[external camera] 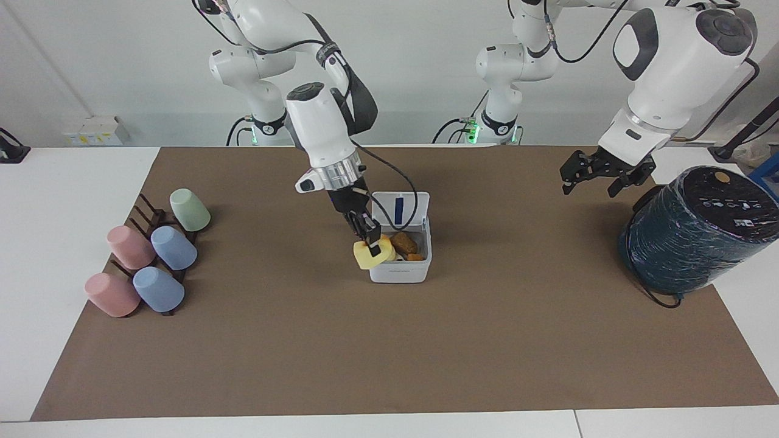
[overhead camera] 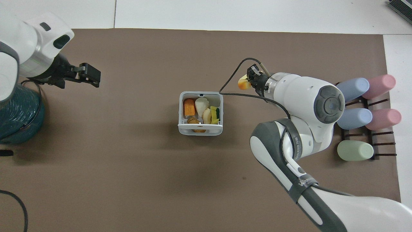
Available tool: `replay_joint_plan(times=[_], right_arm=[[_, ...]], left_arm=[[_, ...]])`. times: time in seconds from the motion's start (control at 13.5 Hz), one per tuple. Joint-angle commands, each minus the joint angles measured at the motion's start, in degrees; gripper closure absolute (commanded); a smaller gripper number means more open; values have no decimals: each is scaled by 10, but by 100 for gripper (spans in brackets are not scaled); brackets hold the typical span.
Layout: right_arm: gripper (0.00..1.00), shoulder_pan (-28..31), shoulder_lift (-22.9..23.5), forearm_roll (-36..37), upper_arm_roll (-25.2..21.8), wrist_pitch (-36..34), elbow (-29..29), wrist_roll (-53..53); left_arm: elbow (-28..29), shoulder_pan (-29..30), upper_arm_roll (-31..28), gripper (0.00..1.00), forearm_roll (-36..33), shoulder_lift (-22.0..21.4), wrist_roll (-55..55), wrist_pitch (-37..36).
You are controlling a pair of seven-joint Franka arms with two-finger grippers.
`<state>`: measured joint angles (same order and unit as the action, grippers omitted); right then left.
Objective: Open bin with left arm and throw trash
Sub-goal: 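Drop the yellow sponge into the bin with the right gripper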
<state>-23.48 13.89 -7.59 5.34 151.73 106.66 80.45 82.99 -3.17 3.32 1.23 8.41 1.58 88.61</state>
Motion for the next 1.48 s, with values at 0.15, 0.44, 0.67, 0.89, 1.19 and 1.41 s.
replay_joint_plan(times=[0.15, 0.44, 0.67, 0.89, 1.19, 1.41], right_arm=[[87, -51, 13, 0, -1, -56, -8, 43], [0, -49, 15, 0, -2, -52, -11, 44], [0, -49, 14, 0, -2, -57, -15, 41], [0, -49, 14, 0, -1, -50, -22, 39], [0, -43, 4, 4, -2, -61, -35, 36], [0, -13, -54, 6, -2, -125, -8, -21]], left_arm=[[65, 4, 2, 0, 4, -48, 11, 7], [64, 15, 1, 0, 5, -52, 25, 1], [75, 19, 0, 0, 4, -61, 31, -11], [83, 34, 0, 0, 4, -72, 67, -17], [89, 27, 1, 0, 4, -72, 70, 22], [110, 23, 3, 0, 4, -74, 67, 78]])
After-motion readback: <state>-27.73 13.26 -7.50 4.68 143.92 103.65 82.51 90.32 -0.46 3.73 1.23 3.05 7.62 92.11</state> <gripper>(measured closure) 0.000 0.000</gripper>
